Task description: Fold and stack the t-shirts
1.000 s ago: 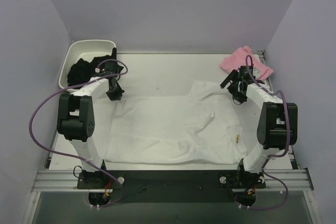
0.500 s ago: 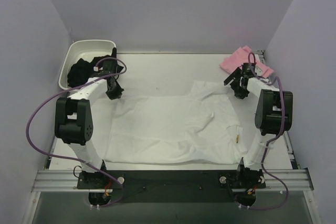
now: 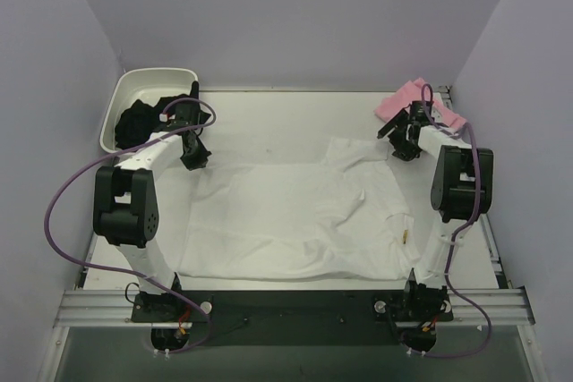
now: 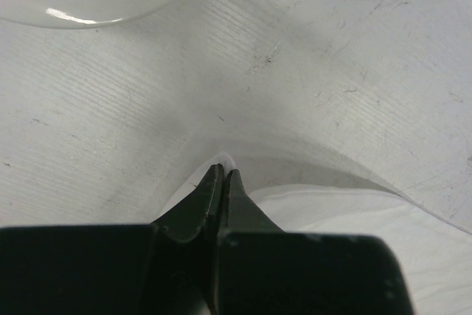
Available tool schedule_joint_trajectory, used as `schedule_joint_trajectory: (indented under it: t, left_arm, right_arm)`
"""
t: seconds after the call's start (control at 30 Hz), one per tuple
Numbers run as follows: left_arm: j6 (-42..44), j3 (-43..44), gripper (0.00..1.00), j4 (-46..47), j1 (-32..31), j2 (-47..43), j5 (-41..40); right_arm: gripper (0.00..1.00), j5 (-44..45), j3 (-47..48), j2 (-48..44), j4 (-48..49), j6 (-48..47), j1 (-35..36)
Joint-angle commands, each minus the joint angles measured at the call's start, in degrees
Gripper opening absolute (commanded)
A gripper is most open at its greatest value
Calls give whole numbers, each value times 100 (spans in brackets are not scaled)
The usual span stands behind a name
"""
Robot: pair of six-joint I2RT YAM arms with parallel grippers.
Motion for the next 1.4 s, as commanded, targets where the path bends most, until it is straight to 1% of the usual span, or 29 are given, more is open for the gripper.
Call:
schedule_joint_trajectory:
  t: [0.0, 0.37, 0.57, 0.67, 0.87, 0.93, 0.97, 1.03, 1.07, 1.13, 1.17, 1.37]
  left_arm:
    - [-48, 119, 0, 67, 35, -102, -40]
    - [-22, 66, 0, 58, 35, -120, -75]
    - [-48, 31, 0, 111, 44, -85, -48]
    - [-49, 14, 0, 128, 43, -94, -39]
    - [-31, -74, 0, 146, 79, -164, -31]
    - [-22, -92, 0, 164, 96, -182, -31]
    - [-14, -118, 0, 164, 105, -208, -31]
    - [4, -136, 0, 164, 131, -225, -31]
    - [4, -153, 0, 181, 140, -252, -31]
    - [13, -188, 0, 181, 166, -287, -31]
    - [13, -189, 0, 164, 175, -313, -31]
    - [83, -154, 0, 102, 219, -436, -57]
  right_arm:
    - [70, -61, 231, 124, -169, 89, 49]
    - [60, -167, 363, 431, -327, 220, 154]
    - [50, -175, 354, 502, -397, 221, 242]
    - [43, -184, 371, 511, -424, 256, 251]
    - [35, -193, 424, 563, -512, 282, 278]
    - [29, -202, 442, 581, -520, 282, 286]
    - [22, -228, 459, 581, -520, 273, 295]
    - [17, -228, 529, 607, -573, 247, 304]
    - [9, -228, 547, 616, -582, 238, 304]
    - [2, -219, 582, 607, -599, 221, 304]
    - [0, -211, 608, 607, -617, 186, 304]
    - [0, -184, 644, 397, -538, 1, 322]
